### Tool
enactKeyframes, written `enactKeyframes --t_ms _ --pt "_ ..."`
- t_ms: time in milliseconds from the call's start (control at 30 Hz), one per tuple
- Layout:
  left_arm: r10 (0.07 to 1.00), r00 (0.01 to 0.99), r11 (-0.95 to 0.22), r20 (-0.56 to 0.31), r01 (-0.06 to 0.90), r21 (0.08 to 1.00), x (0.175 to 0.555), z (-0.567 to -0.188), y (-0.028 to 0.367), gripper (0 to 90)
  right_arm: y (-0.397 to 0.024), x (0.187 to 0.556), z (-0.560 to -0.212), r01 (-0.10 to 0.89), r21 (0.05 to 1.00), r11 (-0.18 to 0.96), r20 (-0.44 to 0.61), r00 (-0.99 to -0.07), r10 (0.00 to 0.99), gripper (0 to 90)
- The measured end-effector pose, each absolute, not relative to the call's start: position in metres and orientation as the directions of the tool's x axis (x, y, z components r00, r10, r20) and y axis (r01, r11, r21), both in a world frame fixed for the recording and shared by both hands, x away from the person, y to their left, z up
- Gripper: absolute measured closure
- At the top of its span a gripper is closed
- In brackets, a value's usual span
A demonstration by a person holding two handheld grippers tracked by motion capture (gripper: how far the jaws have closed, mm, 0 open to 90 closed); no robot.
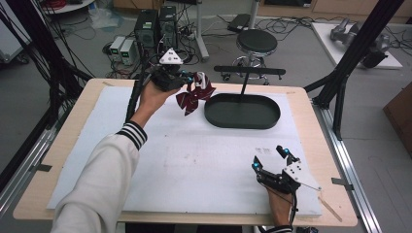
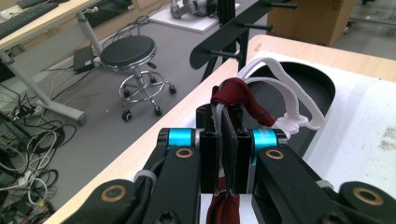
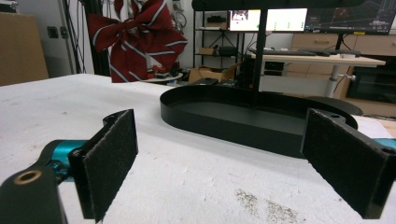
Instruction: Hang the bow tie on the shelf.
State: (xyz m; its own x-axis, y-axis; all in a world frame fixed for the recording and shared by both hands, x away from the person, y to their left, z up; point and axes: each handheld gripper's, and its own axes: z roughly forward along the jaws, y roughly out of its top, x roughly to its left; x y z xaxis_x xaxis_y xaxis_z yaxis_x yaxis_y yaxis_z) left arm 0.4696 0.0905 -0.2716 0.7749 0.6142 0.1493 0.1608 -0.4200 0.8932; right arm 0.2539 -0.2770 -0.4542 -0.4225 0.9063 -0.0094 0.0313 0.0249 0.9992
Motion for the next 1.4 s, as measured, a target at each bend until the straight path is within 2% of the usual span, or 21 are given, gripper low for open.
enactKeyframes --t_ms 500,833,1400 --pt "0.565 0.814 -0.397 0.132 0.129 0.909 0.475 -0.26 0.063 85.7 -0.277 0.254 -0.454 0.031 0.999 0.025 -0.01 -0.424 0.906 10.0" --pt "0.536 0.832 -0.423 0.145 0.116 0.899 0.483 -0.261 0.042 85.6 -0.277 0.254 -0.454 0.03 0.999 0.024 -0.009 -0.426 0.905 10.0" --pt "0.55 0.831 -0.335 0.085 0.127 0.934 0.499 -0.265 0.03 85.7 -0.277 0.254 -0.454 0.034 0.999 0.022 -0.006 -0.426 0.905 10.0"
